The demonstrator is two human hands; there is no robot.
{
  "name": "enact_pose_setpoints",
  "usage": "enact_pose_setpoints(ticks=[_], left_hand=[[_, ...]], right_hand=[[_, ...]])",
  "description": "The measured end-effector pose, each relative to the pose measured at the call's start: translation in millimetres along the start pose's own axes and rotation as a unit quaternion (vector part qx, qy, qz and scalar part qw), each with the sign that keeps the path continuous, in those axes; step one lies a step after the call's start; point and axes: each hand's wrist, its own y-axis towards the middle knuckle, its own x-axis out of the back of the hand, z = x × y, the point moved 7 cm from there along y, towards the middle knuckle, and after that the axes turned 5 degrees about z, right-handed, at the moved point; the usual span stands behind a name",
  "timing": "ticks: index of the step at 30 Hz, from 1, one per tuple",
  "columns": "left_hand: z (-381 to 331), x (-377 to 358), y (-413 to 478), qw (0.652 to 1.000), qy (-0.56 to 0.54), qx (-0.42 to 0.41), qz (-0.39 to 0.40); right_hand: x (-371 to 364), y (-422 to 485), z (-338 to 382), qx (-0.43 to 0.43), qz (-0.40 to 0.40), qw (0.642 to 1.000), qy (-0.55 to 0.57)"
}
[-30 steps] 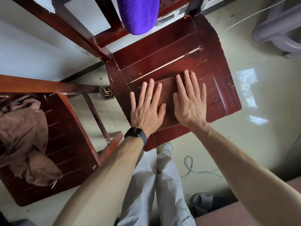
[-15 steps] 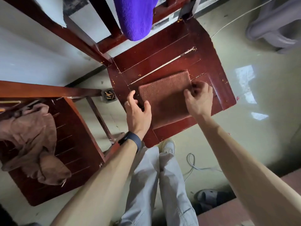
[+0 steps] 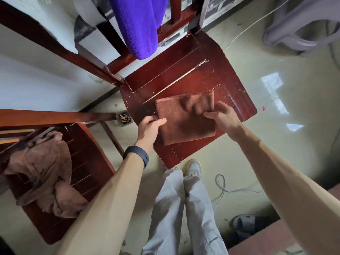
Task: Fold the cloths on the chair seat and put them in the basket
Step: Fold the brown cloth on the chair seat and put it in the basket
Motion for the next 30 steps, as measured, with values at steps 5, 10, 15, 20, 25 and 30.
enact_pose_setpoints(ticks=[5, 10, 15, 20, 25, 30], left_hand=[[-58, -7, -57, 0.995, 0.028, -0.040, 0.083], [-128, -19, -151, 0.983, 0.059, -0.052, 0.167], [-208, -57, -271, 0.963, 0.101, -0.088, 0.233], [-268, -116, -353, 0.930, 0.157, -0.147, 0.297], [-301, -206, -404, 0.889, 0.221, -0.179, 0.359], [-317, -324, -442, 0.845, 0.283, -0.204, 0.405]], right_hand=[[18, -63, 7, 0.021, 0.016, 0.996, 0.080], [61, -168, 52, 0.025, 0.031, 0.982, 0.183], [125, -288, 102, 0.058, -0.007, 0.969, 0.241], [189, -377, 122, 0.119, -0.081, 0.945, 0.293], [257, -437, 104, 0.164, -0.174, 0.908, 0.343], [336, -468, 67, 0.186, -0.252, 0.868, 0.387]])
